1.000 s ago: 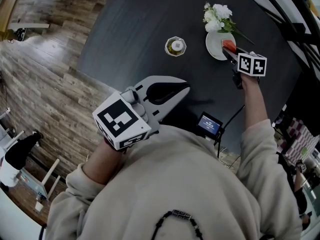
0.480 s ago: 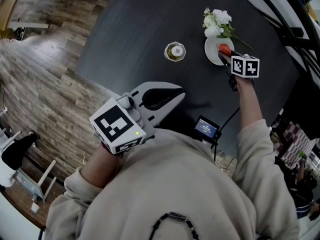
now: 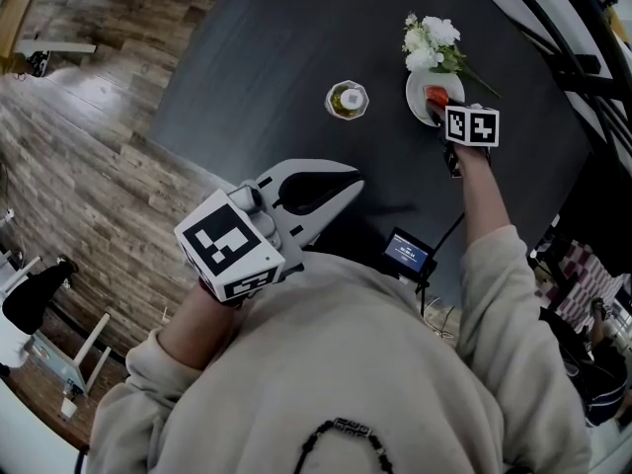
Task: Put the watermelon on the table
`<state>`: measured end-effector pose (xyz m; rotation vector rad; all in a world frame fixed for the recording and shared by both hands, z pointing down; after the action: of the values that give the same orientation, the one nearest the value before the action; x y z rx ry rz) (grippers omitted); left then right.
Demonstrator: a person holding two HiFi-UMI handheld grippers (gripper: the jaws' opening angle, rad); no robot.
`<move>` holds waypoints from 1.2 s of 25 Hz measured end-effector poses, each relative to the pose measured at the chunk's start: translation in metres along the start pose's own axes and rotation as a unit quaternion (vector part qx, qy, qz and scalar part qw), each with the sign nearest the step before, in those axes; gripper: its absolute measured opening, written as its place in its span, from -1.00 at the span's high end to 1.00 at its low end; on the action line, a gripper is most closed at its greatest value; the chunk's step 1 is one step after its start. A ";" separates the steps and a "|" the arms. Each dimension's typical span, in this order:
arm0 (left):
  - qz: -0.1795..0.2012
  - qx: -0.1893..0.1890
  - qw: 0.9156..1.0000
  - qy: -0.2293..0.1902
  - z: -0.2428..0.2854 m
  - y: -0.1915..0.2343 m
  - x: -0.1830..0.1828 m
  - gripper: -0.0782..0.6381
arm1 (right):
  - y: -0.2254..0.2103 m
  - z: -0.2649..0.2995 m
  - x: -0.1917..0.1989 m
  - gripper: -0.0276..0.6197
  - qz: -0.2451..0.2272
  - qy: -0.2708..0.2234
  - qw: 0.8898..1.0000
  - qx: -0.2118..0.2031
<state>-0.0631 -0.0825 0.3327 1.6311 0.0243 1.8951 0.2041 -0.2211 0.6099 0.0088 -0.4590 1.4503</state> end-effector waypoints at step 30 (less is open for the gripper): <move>0.049 0.072 0.996 0.028 0.026 -0.019 -0.023 0.77 | 0.019 -0.099 -0.003 0.07 0.031 -0.126 0.991 -0.041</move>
<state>-0.0307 -0.0875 0.3110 1.7003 0.1070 2.0559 0.2156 -0.1939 0.5132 0.1139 -0.7298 1.4978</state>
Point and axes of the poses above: the fingertips, and each gripper's own axes: z forward along the fingers, y to its left, x out of its underside, the point moved 5 cm from there along -z, backward along the fingers, and after that the axes turned 14 degrees about z, right-handed, at the moved point
